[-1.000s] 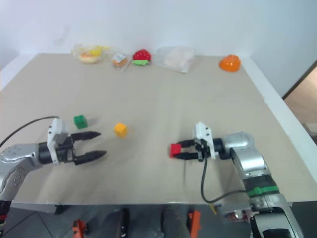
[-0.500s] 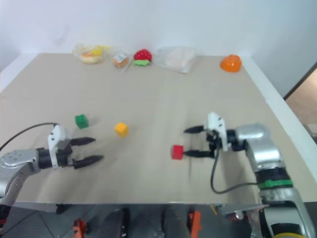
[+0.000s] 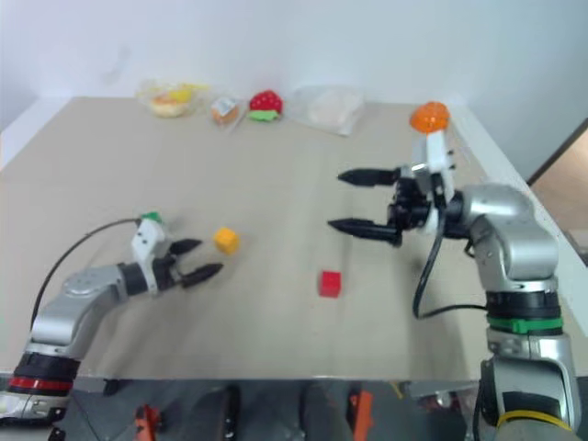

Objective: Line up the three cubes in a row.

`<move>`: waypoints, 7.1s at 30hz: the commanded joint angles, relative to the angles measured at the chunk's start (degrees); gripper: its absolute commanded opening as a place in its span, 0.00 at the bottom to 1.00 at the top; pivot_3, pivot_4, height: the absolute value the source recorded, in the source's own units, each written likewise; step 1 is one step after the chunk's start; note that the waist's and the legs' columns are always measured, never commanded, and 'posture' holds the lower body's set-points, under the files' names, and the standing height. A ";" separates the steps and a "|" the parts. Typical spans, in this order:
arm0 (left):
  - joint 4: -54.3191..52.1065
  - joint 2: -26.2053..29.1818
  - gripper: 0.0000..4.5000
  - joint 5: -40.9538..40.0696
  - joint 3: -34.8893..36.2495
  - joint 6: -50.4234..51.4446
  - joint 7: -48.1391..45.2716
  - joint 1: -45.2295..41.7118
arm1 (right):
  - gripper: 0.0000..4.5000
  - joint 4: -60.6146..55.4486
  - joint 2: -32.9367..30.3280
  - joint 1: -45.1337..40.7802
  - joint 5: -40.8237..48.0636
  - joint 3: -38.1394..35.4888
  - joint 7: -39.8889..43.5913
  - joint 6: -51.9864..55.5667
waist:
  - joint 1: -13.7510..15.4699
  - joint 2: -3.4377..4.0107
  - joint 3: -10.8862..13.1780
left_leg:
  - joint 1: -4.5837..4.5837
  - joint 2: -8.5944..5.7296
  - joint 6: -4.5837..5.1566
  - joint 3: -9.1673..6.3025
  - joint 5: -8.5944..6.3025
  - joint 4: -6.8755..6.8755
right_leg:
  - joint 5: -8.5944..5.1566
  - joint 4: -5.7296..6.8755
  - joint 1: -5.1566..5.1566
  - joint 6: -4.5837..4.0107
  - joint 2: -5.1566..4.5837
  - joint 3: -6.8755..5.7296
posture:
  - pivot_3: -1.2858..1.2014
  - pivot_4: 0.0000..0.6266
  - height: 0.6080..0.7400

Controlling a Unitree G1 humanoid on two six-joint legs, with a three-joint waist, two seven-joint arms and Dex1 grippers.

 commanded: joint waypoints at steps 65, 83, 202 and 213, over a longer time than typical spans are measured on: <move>27.79 -10.23 0.29 13.16 -16.69 -23.57 -27.57 -21.76 | 1.00 -18.94 -3.03 18.68 5.25 -4.27 -10.32 4.41 | -0.08 0.03 -0.02 | -0.15 -0.03 0.15 -0.08 0.08 0.56 | 0.16 0.01 0.12 -0.15 0.02 0.02 | 0.52 0.24 1.00; 17.37 -2.84 0.99 9.07 -11.52 -18.74 -26.60 -14.94 | 1.00 -16.65 -2.63 16.25 5.20 -3.22 -9.04 3.82 | -0.18 0.03 -0.02 | -0.13 0.05 0.15 -0.08 0.08 0.52 | 0.17 0.01 0.08 -0.16 0.09 0.02 | 0.52 0.24 1.00; -9.69 -6.43 0.99 8.84 13.28 17.16 41.52 -4.35 | 1.00 -14.85 1.48 11.97 4.29 0.95 -7.06 3.06 | -0.10 0.01 -0.01 | -0.07 -0.01 0.00 -0.14 -0.03 0.52 | 0.21 0.00 0.07 -0.16 0.14 0.12 | 0.52 0.24 1.00; -11.90 -10.01 0.99 10.19 10.25 18.83 42.93 -2.18 | 1.00 -16.30 5.64 9.41 7.42 0.64 -10.16 3.68 | -0.11 0.00 -0.02 | -0.06 -0.01 0.00 -0.15 -0.03 0.53 | 0.22 0.00 0.07 -0.16 0.16 0.12 | 0.52 0.24 1.00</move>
